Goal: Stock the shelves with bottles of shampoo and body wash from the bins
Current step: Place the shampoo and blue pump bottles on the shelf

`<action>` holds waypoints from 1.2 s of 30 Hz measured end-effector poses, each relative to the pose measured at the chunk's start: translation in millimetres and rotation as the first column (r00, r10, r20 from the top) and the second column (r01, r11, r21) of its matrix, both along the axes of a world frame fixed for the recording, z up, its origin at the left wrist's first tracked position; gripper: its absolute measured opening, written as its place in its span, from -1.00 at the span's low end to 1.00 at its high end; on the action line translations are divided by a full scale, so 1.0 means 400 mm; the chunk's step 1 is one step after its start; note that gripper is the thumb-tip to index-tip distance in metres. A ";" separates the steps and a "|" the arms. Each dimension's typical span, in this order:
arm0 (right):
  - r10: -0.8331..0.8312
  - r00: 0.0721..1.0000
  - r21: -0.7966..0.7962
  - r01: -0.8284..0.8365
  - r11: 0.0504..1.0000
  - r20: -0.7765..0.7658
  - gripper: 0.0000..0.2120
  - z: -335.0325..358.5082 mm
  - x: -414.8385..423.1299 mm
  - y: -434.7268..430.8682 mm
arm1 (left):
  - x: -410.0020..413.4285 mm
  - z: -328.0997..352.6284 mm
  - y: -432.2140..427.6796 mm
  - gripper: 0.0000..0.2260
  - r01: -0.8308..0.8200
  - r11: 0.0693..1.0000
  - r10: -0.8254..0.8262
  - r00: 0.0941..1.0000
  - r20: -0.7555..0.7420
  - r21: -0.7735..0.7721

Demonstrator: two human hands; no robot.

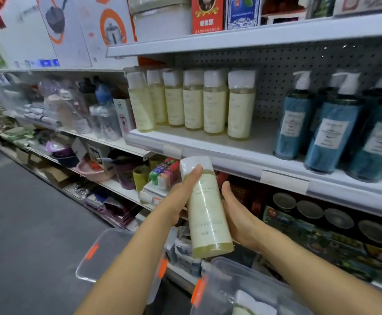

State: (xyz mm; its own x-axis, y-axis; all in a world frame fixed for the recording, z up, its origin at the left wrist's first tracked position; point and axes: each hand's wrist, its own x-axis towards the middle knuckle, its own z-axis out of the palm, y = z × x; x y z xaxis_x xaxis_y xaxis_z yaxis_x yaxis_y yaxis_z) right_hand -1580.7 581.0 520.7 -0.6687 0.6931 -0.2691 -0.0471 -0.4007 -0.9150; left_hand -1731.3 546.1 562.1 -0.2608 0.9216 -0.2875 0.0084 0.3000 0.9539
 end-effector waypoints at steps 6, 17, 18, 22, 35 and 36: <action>0.036 0.992 0.153 -0.054 0.987 0.122 -0.06 0.017 -0.077 0.051 | -0.092 0.028 0.064 -0.41 0.082 0.995 -0.082 0.997 -0.006 0.050; -0.070 0.987 0.340 0.018 0.940 0.142 -0.43 0.148 -0.363 0.170 | -0.389 0.125 0.244 -0.23 0.159 0.974 -0.149 0.986 -0.071 0.161; -0.080 0.989 0.341 0.032 0.940 0.127 -0.39 0.156 -0.378 0.185 | -0.404 0.132 0.257 -0.13 0.154 0.973 -0.145 0.987 -0.066 0.170; -0.201 0.977 0.384 0.157 0.910 0.076 -0.29 0.182 -0.469 0.260 | -0.491 0.154 0.311 -0.36 0.162 0.958 -0.164 0.986 -0.010 0.238; -0.535 0.844 0.562 0.458 0.689 -0.032 -0.28 0.299 -0.628 0.472 | -0.641 0.187 0.480 -0.36 0.194 0.882 -0.256 0.963 0.090 0.430; -0.556 0.831 0.582 0.465 0.667 -0.026 -0.30 0.299 -0.639 0.486 | -0.644 0.182 0.488 -0.37 0.193 0.877 -0.261 0.960 0.098 0.441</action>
